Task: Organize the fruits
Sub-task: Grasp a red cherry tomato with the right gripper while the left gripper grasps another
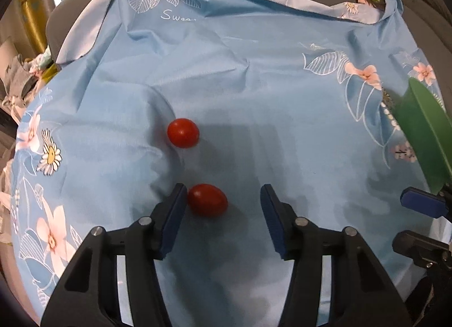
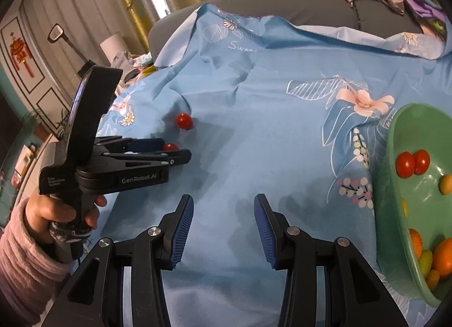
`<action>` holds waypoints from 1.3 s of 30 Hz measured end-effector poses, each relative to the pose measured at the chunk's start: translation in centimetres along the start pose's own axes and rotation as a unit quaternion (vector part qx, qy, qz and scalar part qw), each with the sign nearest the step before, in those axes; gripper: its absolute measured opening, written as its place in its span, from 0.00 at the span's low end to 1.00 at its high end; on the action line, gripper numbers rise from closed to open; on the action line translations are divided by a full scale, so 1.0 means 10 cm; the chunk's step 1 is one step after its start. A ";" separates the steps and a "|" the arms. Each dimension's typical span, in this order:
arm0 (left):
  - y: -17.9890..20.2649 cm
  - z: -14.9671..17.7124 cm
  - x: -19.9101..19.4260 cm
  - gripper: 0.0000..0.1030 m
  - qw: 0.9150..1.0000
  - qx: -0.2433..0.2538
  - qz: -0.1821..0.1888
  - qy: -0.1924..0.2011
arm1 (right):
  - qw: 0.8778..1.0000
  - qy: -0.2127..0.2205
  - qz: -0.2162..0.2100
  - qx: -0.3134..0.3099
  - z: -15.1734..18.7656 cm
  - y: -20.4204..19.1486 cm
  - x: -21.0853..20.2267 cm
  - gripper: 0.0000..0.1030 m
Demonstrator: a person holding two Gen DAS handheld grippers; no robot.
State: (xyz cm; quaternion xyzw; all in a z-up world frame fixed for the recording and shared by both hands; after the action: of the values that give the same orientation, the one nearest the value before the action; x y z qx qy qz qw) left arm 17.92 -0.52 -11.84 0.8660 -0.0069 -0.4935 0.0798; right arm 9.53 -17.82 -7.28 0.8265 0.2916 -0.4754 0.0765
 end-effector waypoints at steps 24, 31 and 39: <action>-0.16 -0.04 -0.32 0.27 0.997 -0.053 0.051 0.024 | 1.000 0.004 -0.023 -0.012 -0.18 0.02 0.20 0.44; -0.44 -0.15 -0.65 0.27 0.992 -0.085 0.059 0.069 | 0.996 -0.007 -0.064 -0.057 -0.71 -0.16 0.76 0.44; -0.68 -0.19 -0.63 0.27 0.990 -0.107 0.066 0.070 | 0.992 -0.042 -0.071 -0.097 -0.94 -0.31 1.37 0.44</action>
State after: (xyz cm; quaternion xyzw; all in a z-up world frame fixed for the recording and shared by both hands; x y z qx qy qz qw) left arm 15.83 6.98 -6.51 0.8826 -0.0057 -0.4233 0.2045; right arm 19.95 -5.86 -13.10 0.7718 0.3903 -0.4836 0.1345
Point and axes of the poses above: each gripper's, at about its wrist camera, not at the fingertips, and x roughly the way its jaws point, y to its right, z to its underside, the point moved 6 cm from there along x, roughly the way its jaws point, and after that the axes turned 15 degrees about -x, right-handed, at the moved point
